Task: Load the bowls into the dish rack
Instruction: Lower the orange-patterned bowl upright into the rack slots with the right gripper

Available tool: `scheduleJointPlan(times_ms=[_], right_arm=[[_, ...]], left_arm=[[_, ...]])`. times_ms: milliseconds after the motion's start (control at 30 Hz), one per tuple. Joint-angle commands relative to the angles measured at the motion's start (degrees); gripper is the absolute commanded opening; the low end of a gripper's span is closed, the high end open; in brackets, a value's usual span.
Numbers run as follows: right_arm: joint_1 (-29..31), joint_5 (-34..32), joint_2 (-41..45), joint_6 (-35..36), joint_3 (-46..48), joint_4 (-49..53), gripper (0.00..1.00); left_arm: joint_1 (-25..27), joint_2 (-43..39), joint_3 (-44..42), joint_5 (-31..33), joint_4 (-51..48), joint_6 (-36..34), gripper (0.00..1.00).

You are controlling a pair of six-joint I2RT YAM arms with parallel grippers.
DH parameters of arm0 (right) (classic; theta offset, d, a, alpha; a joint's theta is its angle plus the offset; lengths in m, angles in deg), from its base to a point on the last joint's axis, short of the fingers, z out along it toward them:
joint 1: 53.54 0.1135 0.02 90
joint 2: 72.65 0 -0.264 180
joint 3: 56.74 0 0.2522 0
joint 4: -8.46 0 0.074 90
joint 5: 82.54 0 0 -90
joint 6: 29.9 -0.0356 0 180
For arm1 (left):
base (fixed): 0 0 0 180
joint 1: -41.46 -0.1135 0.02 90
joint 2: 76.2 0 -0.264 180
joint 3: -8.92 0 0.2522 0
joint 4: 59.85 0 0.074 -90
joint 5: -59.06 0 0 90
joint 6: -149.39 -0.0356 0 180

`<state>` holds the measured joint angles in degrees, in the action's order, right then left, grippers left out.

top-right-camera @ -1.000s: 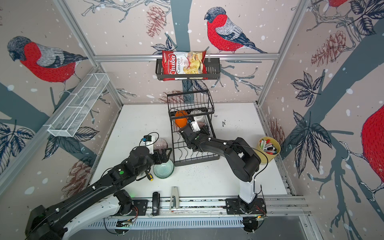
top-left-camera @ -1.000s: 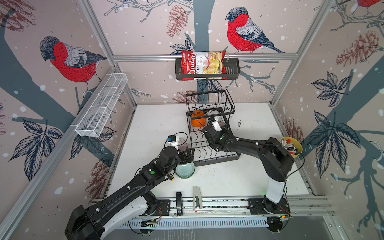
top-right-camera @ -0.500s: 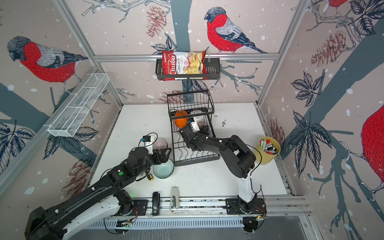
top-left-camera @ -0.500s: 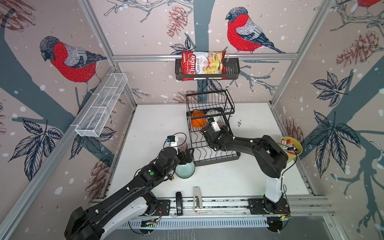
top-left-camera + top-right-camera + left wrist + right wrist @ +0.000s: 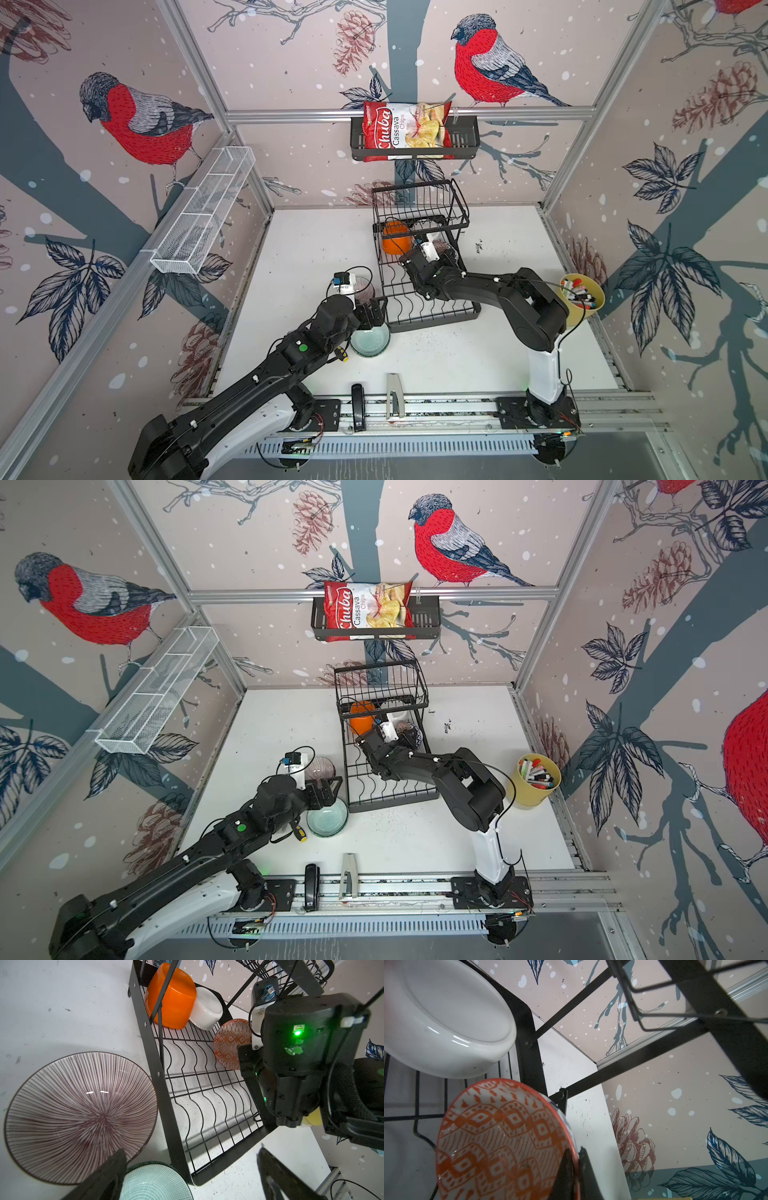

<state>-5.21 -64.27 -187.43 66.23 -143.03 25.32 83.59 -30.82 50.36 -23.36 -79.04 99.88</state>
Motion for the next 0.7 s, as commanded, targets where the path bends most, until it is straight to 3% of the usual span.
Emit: scheduleJointPlan(times_ms=[0,667], right_arm=[[-0.1,-2.0,-0.8,1.4,-0.7,-2.2,0.0],[1.6,-3.0,-5.3,3.7,-2.7,-3.0,0.0]], left_arm=[[-0.1,-0.1,-0.2,0.3,2.0,-0.3,0.97],[-1.3,-0.4,-0.7,-0.4,2.1,-0.6,0.97]])
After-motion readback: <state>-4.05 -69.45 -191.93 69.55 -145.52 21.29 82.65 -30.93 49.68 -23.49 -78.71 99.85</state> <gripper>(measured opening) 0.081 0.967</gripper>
